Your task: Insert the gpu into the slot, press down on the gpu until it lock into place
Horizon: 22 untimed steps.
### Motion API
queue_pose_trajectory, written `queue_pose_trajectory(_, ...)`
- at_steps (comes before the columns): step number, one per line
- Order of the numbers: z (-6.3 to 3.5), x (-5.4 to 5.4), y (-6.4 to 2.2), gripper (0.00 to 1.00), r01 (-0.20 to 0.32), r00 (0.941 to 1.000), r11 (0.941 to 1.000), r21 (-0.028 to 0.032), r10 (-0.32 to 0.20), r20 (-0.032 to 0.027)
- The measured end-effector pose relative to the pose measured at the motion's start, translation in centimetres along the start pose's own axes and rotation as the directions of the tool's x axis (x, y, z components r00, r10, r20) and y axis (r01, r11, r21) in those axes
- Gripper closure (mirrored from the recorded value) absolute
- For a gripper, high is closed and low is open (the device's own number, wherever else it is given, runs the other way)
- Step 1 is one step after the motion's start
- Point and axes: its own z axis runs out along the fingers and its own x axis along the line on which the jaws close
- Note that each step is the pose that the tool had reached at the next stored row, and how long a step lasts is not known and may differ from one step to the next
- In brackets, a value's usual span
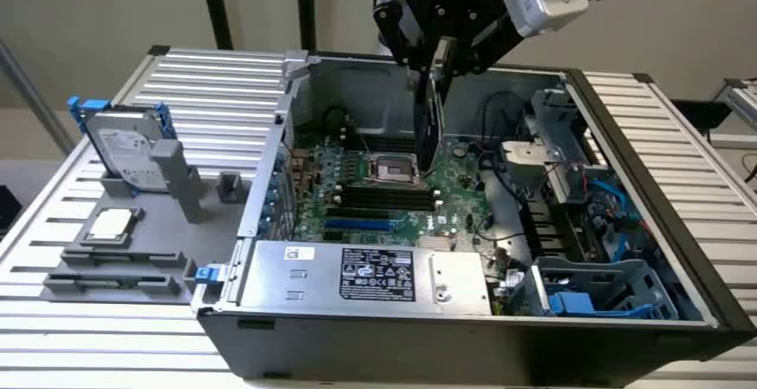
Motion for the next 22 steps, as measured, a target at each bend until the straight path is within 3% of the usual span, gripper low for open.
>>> queue_pose_trajectory(14,0.00,0.00,0.01,0.74,0.002,1.0000,1.0000,0.0004,-0.002,-0.0001)
queue_pose_trajectory(18,0.07,0.01,0.04,0.74,0.064,0.9979,0.9980,0.0024,-0.064,-0.0049)
queue_pose_trajectory(22,0.17,0.01,0.04,0.74,0.136,0.9906,0.9907,0.0048,-0.136,-0.0108)
